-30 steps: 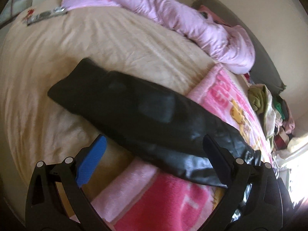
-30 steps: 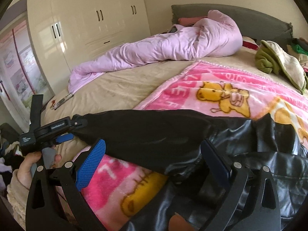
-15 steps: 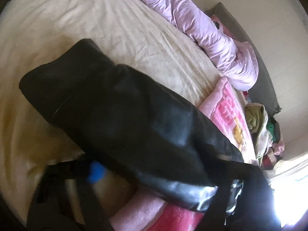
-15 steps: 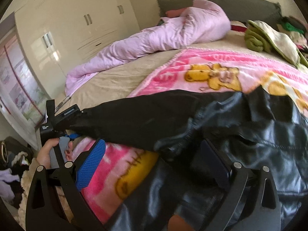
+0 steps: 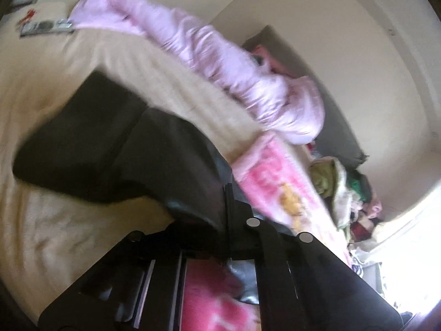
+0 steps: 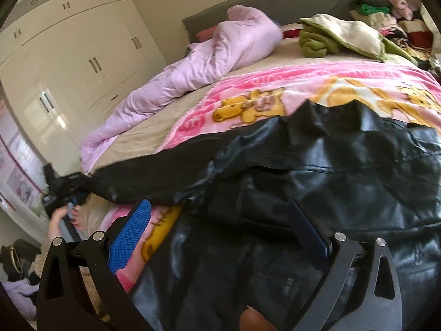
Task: Fold large clothes
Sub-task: 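Carry the held sleeve with the left tool across the jacket front, then open the left tool on the jacket front while the right tool grasps the hem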
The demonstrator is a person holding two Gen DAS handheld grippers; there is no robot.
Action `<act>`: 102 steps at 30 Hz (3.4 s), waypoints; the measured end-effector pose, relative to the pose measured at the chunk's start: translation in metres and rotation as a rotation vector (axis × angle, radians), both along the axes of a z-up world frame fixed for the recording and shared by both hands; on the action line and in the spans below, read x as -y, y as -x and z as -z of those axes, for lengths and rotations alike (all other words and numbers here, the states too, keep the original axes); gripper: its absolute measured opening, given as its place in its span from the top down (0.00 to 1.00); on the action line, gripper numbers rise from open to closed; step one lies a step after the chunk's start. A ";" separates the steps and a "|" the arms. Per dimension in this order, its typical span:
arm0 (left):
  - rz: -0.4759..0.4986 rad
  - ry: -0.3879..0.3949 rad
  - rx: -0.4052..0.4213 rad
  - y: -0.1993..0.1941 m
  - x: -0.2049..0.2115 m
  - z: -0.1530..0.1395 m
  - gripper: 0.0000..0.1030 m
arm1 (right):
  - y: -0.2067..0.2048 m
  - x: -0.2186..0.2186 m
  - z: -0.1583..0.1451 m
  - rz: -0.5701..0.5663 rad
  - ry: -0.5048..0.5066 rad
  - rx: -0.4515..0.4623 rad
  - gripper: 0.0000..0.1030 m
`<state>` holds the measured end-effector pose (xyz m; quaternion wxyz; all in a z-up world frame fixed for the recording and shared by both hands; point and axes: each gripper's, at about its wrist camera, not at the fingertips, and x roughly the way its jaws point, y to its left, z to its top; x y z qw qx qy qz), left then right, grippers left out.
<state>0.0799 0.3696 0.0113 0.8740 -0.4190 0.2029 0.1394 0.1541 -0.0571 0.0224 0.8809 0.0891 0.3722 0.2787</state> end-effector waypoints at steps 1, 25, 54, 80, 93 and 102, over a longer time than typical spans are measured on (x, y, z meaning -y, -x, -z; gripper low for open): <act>0.013 -0.009 0.025 0.002 0.005 -0.007 1.00 | 0.001 0.005 0.001 0.012 0.002 0.000 0.04; 0.394 -0.323 0.339 0.002 0.188 -0.126 1.00 | 0.014 0.109 -0.004 0.201 -0.091 0.009 0.04; 1.162 -0.787 -0.093 -0.063 0.430 0.028 0.77 | 0.021 0.261 0.031 0.567 -0.273 -0.129 0.04; 1.166 -0.550 0.020 -0.046 0.389 -0.019 0.09 | 0.014 0.246 0.030 0.556 -0.214 -0.139 0.04; 0.598 -0.359 -0.179 -0.098 0.234 -0.009 0.09 | -0.005 0.187 0.081 0.395 -0.201 -0.349 0.38; 0.564 -0.249 -0.174 -0.119 0.212 0.001 0.09 | 0.002 0.147 0.020 0.256 0.029 0.030 0.61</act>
